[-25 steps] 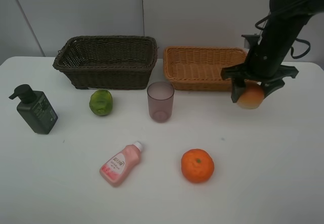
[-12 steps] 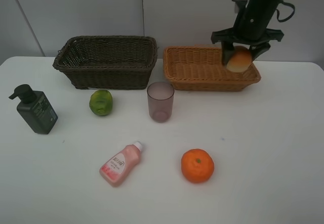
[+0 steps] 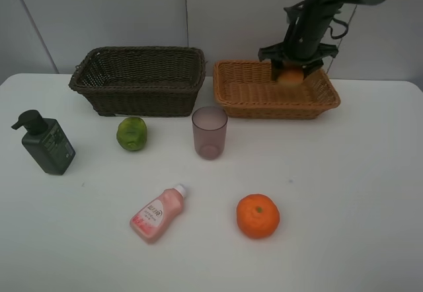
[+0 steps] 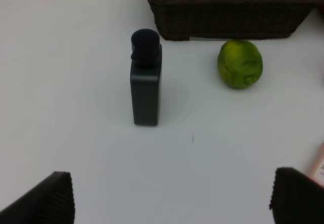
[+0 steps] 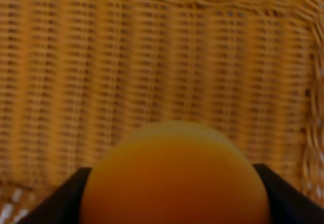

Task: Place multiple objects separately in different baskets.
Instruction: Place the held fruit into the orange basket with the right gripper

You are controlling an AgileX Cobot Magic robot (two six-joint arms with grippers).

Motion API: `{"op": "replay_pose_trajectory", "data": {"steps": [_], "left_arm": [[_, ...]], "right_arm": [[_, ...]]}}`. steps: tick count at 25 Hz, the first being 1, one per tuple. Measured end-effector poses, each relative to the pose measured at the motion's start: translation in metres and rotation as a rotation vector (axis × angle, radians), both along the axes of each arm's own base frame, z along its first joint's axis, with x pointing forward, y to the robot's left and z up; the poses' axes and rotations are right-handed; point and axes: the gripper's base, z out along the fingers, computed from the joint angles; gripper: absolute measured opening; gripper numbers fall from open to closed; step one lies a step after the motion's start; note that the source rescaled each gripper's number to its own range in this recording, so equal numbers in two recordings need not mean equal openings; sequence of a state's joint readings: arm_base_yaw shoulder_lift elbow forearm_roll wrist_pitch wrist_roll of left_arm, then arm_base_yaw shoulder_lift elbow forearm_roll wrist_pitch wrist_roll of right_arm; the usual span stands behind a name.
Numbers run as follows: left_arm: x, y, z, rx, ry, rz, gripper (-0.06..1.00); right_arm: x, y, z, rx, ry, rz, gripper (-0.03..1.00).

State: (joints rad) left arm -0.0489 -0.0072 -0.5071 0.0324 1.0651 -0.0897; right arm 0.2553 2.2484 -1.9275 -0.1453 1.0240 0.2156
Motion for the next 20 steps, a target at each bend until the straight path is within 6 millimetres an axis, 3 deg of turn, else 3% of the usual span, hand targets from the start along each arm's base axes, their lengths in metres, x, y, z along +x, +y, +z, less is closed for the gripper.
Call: {"op": "replay_pose_trajectory", "data": {"steps": [12,14,17,20], "left_arm": [[0.0,0.0,0.0,0.0,0.0,0.0,1.0],[0.0,0.0,0.0,0.0,0.0,0.0,1.0],[0.0,0.0,0.0,0.0,0.0,0.0,1.0],[0.0,0.0,0.0,0.0,0.0,0.0,1.0]], "right_arm": [[0.014,0.003,-0.03,-0.004,-0.05,0.023,0.02],[0.014,0.003,-0.031,-0.01,-0.05,0.025,0.24],[0.014,0.002,-0.031,-0.017,-0.047,0.026,0.76],[0.013,0.001,-0.03,-0.024,-0.036,0.025,0.92]]}}
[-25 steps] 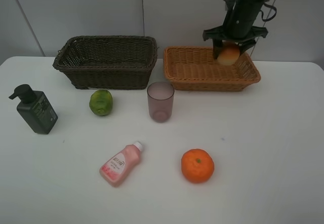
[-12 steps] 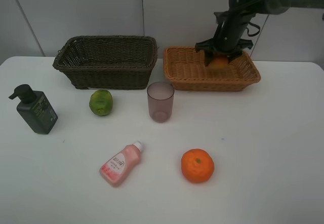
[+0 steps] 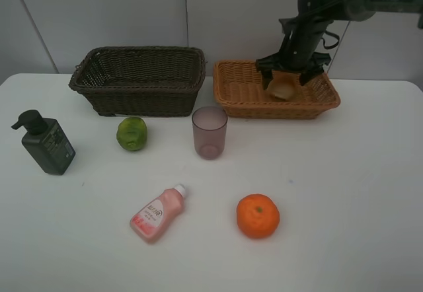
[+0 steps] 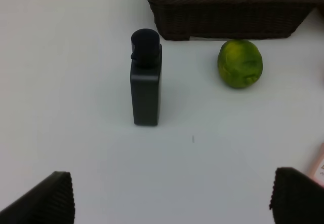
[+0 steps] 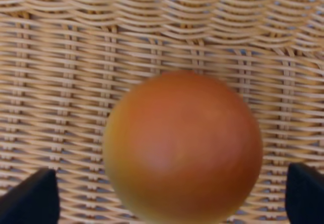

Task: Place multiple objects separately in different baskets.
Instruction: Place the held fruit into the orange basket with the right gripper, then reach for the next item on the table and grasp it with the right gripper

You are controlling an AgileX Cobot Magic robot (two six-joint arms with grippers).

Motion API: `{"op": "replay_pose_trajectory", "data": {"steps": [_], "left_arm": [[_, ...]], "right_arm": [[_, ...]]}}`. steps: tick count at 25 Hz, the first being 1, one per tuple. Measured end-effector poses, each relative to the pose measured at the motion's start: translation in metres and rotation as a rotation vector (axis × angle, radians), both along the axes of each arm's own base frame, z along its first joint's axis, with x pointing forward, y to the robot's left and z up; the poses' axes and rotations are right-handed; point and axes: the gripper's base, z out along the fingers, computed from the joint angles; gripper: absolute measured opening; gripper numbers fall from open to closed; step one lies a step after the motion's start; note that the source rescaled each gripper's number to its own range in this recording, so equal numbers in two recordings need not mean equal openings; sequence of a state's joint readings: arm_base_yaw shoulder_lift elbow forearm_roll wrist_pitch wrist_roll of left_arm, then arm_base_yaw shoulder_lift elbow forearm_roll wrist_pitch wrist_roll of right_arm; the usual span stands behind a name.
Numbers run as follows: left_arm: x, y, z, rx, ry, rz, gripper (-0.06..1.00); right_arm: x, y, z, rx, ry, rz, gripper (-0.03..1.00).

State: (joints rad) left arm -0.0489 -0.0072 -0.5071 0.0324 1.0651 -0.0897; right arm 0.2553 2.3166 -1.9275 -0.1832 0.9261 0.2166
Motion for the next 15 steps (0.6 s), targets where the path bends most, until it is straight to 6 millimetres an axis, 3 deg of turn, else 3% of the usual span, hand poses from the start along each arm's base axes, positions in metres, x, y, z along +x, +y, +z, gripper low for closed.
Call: {"op": "replay_pose_trajectory", "data": {"steps": [3,7,11,15], "left_arm": [[0.0,0.0,0.0,0.0,0.0,0.0,1.0],[0.0,0.0,0.0,0.0,0.0,0.0,1.0],[0.0,0.0,0.0,0.0,0.0,0.0,1.0],[0.0,0.0,0.0,0.0,0.0,0.0,1.0]], "right_arm": [[-0.005,0.0,0.01,0.007,0.018,-0.011,0.97],[-0.02,0.006,0.042,0.007,0.041,-0.003,0.97],[-0.053,0.023,0.062,-0.011,0.089,0.112,0.97],[-0.096,0.035,0.055,-0.04,0.179,0.288,0.97]]}}
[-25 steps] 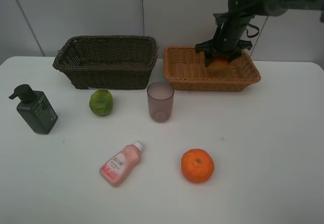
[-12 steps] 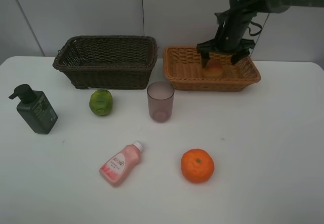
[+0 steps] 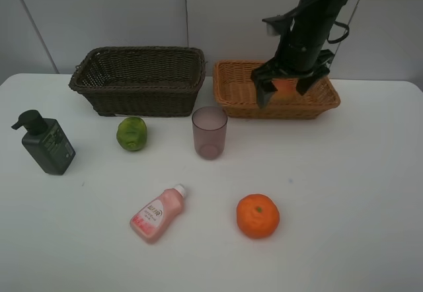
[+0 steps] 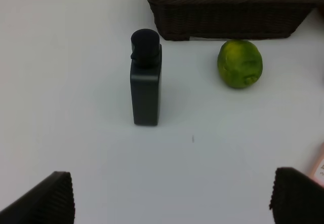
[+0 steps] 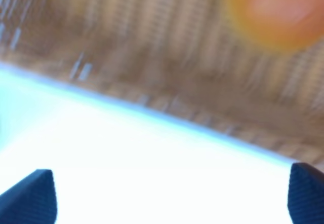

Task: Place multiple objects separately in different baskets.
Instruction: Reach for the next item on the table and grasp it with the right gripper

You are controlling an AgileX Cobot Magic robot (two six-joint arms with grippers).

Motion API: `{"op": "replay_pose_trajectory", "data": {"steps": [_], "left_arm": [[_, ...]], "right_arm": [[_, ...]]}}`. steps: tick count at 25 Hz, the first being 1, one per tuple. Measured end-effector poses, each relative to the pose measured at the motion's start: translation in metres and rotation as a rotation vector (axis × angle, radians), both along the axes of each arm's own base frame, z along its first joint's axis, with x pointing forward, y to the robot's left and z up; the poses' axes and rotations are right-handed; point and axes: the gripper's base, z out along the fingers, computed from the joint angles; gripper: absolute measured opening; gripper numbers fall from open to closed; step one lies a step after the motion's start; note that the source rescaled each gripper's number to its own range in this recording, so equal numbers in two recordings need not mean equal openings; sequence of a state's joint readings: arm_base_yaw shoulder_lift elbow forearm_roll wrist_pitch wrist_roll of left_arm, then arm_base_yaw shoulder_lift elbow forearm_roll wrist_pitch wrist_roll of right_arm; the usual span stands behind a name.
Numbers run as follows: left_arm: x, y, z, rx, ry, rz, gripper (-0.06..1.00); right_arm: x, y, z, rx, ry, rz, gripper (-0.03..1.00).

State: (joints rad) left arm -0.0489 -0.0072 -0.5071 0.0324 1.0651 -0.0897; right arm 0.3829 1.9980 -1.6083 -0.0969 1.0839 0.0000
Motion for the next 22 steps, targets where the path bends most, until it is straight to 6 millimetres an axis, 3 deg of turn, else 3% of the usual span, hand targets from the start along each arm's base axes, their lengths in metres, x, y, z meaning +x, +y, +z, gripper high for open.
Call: {"op": "replay_pose_trajectory", "data": {"steps": [4,5,10,16,22], "left_arm": [[0.0,0.0,0.0,0.0,0.0,0.0,1.0],[0.0,0.0,0.0,0.0,0.0,0.0,1.0],[0.0,0.0,0.0,0.0,0.0,0.0,1.0],[0.0,0.0,0.0,0.0,0.0,0.0,1.0],[0.0,0.0,0.0,0.0,0.0,0.0,1.0]], "right_arm": [[-0.047,0.009,0.0,-0.009,0.033,0.236,0.97],[-0.069,0.013,0.0,-0.02,0.027,0.397,0.97],[-0.115,0.026,-0.006,-0.051,0.046,0.777,0.97],[-0.154,0.041,-0.024,-0.108,0.1,1.162,0.97],[-0.177,0.056,-0.038,-0.114,0.09,1.303,0.97]]}}
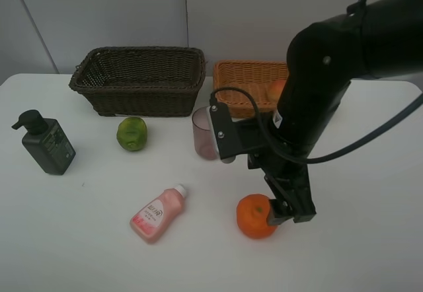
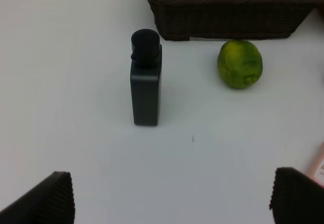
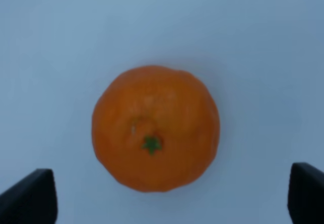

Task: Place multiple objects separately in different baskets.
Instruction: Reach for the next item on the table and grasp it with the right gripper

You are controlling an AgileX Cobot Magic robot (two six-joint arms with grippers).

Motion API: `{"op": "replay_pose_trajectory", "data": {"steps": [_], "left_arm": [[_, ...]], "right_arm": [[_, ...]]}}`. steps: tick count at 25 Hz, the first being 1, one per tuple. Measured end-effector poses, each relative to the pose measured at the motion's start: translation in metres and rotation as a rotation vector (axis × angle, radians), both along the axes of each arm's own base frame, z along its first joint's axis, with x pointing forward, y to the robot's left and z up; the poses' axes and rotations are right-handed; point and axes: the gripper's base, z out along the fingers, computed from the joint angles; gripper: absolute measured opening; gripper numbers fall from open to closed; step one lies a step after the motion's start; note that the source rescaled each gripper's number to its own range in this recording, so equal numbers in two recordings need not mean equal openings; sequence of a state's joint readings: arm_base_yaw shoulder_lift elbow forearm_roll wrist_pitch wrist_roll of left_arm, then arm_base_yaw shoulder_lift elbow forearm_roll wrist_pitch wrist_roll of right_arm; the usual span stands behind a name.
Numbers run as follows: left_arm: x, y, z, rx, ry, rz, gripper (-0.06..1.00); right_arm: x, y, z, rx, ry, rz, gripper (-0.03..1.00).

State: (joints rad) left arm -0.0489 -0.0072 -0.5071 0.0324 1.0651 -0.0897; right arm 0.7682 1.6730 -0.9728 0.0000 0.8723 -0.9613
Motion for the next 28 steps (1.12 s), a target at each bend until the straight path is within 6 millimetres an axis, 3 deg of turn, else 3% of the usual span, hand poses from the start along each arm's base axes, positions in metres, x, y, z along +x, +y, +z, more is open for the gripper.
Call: {"op": "replay_pose_trajectory", "data": {"steps": [14,28], "left_arm": [[0.0,0.0,0.0,0.0,0.0,0.0,1.0],[0.0,0.0,0.0,0.0,0.0,0.0,1.0]], "right_arm": [[-0.012,-0.005,-0.028,0.073,-0.044,-0.015,0.97],[-0.013,-0.006,-0.034,0.102,-0.075,-0.017,0.97]]}}
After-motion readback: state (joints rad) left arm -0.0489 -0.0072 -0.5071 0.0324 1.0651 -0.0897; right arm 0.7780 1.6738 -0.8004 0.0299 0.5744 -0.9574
